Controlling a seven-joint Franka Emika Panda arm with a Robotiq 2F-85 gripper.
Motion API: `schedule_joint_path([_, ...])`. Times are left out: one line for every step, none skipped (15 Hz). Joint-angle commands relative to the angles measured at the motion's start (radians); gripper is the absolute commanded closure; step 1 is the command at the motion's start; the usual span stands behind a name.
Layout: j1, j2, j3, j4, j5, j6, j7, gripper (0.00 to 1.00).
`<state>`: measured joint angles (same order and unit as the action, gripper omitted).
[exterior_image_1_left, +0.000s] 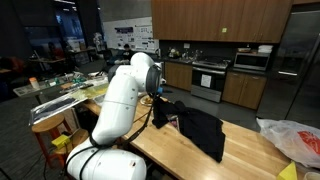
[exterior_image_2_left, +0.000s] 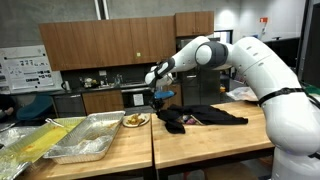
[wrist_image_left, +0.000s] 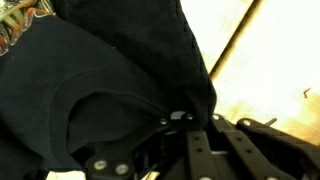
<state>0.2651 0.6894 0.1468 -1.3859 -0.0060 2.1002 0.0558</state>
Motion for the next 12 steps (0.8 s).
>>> schedule_joint_path([-0.057,-0.091,0.011,-0.012,0.045,-0.061,-0.058,0.99])
schedule_joint_path([-0.068,-0.102,0.002,0.007,0.043,-0.088,-0.062,0.99])
schedule_joint_path([-0.084,-0.111,-0.008,0.033,0.041,-0.118,-0.064,0.99])
schedule_joint_path([-0.102,-0.114,-0.018,0.066,0.038,-0.150,-0.071,0.99])
schedule_joint_path([-0.122,-0.112,-0.028,0.109,0.037,-0.189,-0.081,0.99])
schedule_joint_path([-0.144,-0.106,-0.042,0.156,0.033,-0.225,-0.090,0.99])
schedule_joint_path([-0.168,-0.093,-0.053,0.208,0.039,-0.260,-0.100,0.99])
schedule_joint_path([-0.190,-0.081,-0.064,0.261,0.042,-0.295,-0.108,0.99])
schedule_joint_path([-0.217,-0.069,-0.076,0.308,0.050,-0.322,-0.110,0.99])
schedule_joint_path([-0.248,-0.052,-0.085,0.364,0.063,-0.358,-0.119,0.99])
schedule_joint_path([-0.279,-0.033,-0.093,0.415,0.082,-0.385,-0.122,0.99])
schedule_joint_path([-0.309,-0.010,-0.100,0.472,0.100,-0.416,-0.129,0.99])
